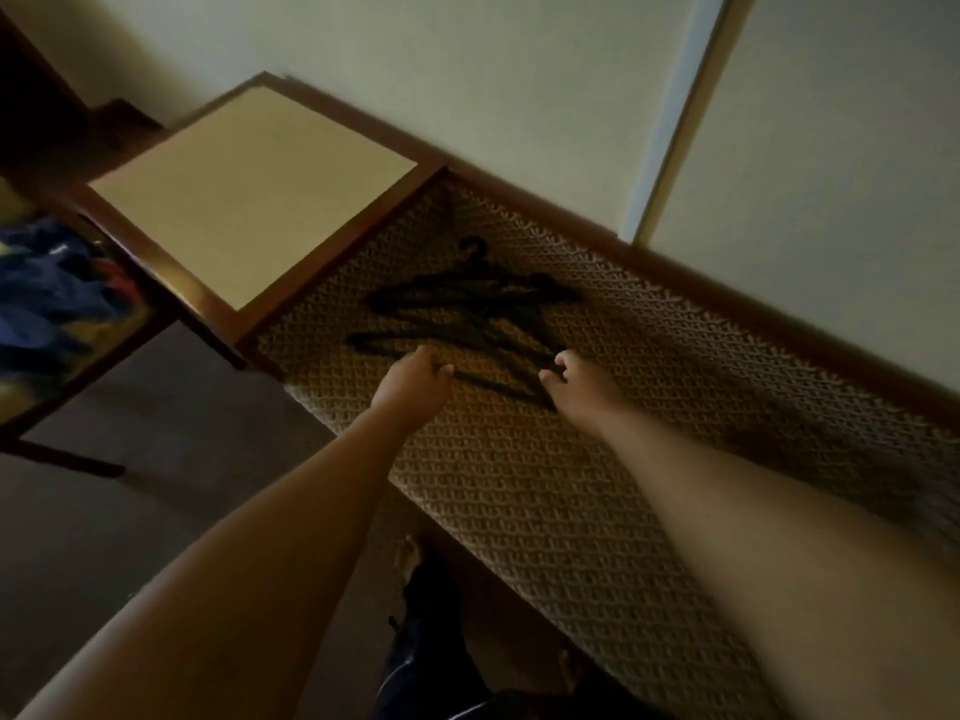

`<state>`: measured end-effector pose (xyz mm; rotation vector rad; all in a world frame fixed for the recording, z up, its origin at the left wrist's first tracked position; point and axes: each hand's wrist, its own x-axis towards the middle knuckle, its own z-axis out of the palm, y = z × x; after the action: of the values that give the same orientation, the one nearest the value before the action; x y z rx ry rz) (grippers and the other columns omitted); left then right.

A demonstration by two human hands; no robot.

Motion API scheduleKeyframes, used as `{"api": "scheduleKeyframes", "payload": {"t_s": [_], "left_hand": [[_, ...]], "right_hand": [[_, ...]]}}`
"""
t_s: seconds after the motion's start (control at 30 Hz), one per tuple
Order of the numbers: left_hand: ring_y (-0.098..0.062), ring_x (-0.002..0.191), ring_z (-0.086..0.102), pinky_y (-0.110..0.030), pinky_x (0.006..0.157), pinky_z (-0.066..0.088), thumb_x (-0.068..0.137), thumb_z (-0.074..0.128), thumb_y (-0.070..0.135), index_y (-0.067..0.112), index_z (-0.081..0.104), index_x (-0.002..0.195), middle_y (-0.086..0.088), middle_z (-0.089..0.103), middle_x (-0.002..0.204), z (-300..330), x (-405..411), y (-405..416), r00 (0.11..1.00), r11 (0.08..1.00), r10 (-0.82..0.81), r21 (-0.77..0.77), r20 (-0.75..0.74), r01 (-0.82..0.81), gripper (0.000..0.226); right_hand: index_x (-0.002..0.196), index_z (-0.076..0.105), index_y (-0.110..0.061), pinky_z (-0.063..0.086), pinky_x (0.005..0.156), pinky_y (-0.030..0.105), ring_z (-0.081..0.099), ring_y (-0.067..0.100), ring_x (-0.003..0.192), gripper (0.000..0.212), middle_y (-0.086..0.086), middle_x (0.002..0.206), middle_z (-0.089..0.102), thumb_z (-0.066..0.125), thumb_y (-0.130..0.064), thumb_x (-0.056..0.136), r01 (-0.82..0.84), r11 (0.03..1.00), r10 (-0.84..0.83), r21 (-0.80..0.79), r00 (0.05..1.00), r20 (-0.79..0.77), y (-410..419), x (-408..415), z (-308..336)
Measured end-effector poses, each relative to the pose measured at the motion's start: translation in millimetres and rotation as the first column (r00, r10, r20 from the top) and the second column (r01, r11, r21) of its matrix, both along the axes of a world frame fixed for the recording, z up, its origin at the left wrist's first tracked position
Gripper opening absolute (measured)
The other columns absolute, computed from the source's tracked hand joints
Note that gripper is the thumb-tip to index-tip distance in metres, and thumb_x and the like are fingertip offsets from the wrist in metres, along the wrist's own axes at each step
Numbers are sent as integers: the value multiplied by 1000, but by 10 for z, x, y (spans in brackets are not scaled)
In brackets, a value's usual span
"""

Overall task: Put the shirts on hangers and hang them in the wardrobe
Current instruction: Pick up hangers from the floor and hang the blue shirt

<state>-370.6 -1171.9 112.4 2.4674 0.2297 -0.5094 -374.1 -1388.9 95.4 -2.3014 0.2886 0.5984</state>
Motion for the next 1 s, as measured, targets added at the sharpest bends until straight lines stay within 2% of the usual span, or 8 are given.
{"api": "scheduleKeyframes", "payload": {"t_s": [0.27, 0.4, 0.5, 0.7, 0.83, 1.0], "left_hand": [[-27, 118, 51, -42, 98, 46, 101, 43, 29, 15, 45, 135, -11, 52, 132, -597, 1196, 762, 978, 983, -180, 11, -102, 182, 38], [-31, 121, 48, -45, 99, 45, 101, 41, 29, 14, 46, 134, -14, 49, 135, -886, 1775, 922, 965, 965, -246, 73, -87, 253, 37], [-30, 119, 48, -47, 98, 45, 100, 42, 27, 13, 49, 132, -13, 51, 131, -1108, 2174, 958, 965, 959, -262, 102, -26, 264, 35], [-26, 117, 49, -39, 94, 45, 98, 47, 25, 14, 49, 132, -10, 51, 129, -1524, 2751, 897, 960, 954, -277, 135, 42, 269, 35], [-30, 119, 45, -43, 95, 42, 98, 46, 26, 13, 48, 129, -12, 48, 131, -1724, 2968, 855, 932, 897, -361, 287, 38, 336, 33], [-31, 118, 47, -41, 98, 39, 95, 51, 21, 13, 52, 126, -13, 49, 130, -1899, 3025, 826, 906, 834, -421, 407, 35, 372, 32]], "right_hand": [[140, 42, -18, 40, 106, 41, 46, 26, 129, 45, 8, 142, 47, 45, -37, 99, 173, 981, -181, -93, 979, -89, 690, 826, -473], [137, 45, -17, 42, 102, 38, 50, 26, 124, 43, 8, 137, 51, 45, -37, 99, 201, 966, -210, -159, 977, -39, 749, 1280, -695], [139, 44, -15, 43, 102, 38, 50, 26, 124, 44, 8, 139, 49, 45, -35, 100, 187, 959, -187, -213, 982, 20, 743, 1691, -851], [138, 44, -11, 40, 104, 39, 43, 27, 127, 42, 10, 140, 42, 42, -32, 101, 113, 946, -94, -305, 993, 77, 698, 2362, -1270], [138, 45, -11, 37, 107, 43, 41, 30, 126, 40, 11, 141, 42, 42, -23, 100, 30, 909, 39, -415, 987, 156, 634, 2644, -1511], [129, 52, -13, 37, 104, 45, 44, 32, 120, 38, 12, 130, 48, 48, -7, 91, -51, 839, 107, -542, 992, 73, 593, 2808, -1626]]}}
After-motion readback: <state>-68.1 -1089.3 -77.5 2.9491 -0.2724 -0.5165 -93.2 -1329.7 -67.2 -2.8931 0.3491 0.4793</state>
